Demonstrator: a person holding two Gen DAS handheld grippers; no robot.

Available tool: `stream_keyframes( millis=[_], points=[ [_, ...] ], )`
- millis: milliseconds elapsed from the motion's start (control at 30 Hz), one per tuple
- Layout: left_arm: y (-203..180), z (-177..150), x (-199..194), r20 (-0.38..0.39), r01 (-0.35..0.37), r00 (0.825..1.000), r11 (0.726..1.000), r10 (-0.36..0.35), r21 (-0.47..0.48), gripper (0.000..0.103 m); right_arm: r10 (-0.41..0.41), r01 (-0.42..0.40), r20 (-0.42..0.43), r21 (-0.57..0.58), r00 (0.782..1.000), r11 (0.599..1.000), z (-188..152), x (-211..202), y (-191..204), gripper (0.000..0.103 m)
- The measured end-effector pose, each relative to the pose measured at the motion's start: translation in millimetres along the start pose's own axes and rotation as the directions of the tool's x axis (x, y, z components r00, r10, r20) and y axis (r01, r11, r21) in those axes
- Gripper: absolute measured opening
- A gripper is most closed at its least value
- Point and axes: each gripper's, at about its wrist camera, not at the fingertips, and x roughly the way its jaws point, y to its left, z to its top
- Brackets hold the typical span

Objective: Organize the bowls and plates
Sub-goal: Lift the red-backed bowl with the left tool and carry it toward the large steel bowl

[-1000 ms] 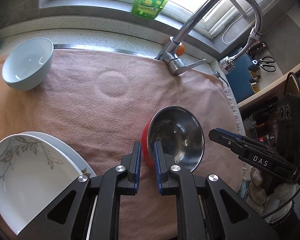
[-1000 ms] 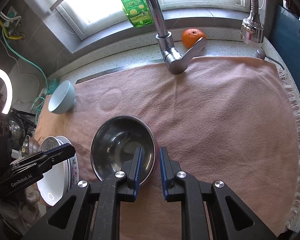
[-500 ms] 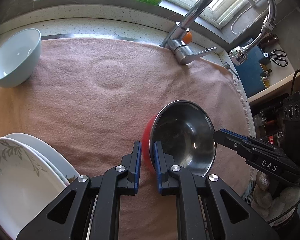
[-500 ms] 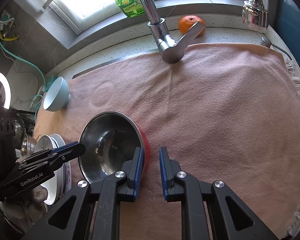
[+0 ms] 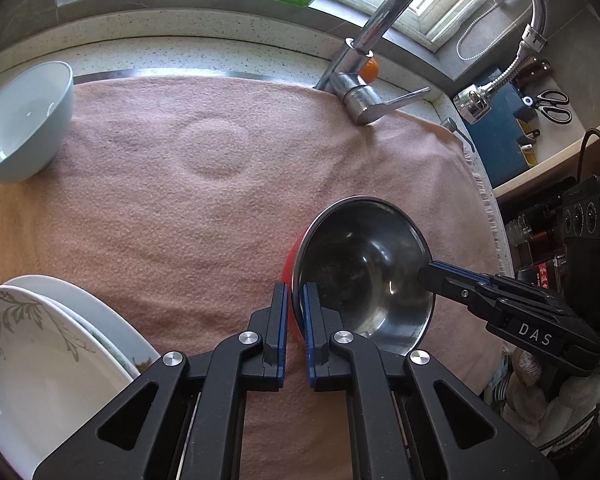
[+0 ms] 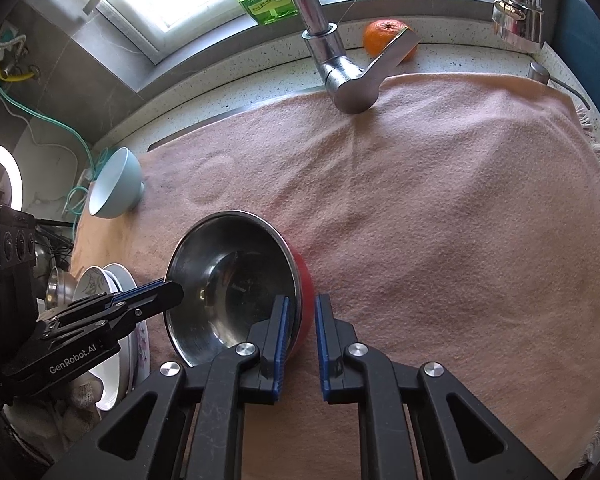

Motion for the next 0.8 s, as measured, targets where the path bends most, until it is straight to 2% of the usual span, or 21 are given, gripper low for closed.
stream_keyframes(
  millis=[467, 800],
  points=[
    [-2, 0, -3, 0.017, 0.014, 1.0, 1.0, -0.014, -0.013, 0.005, -0.022, 0.022, -0.005, 0.021, 1.0, 1.0, 0, 2, 4, 0.006],
    [3, 2, -29, 0.066, 0.03, 0.997, 0.999, -0.029, -0.012, 0.005, -0.006, 0.006, 0.027, 0.011, 1.0, 1.0, 7, -18, 18, 0.006]
  ],
)
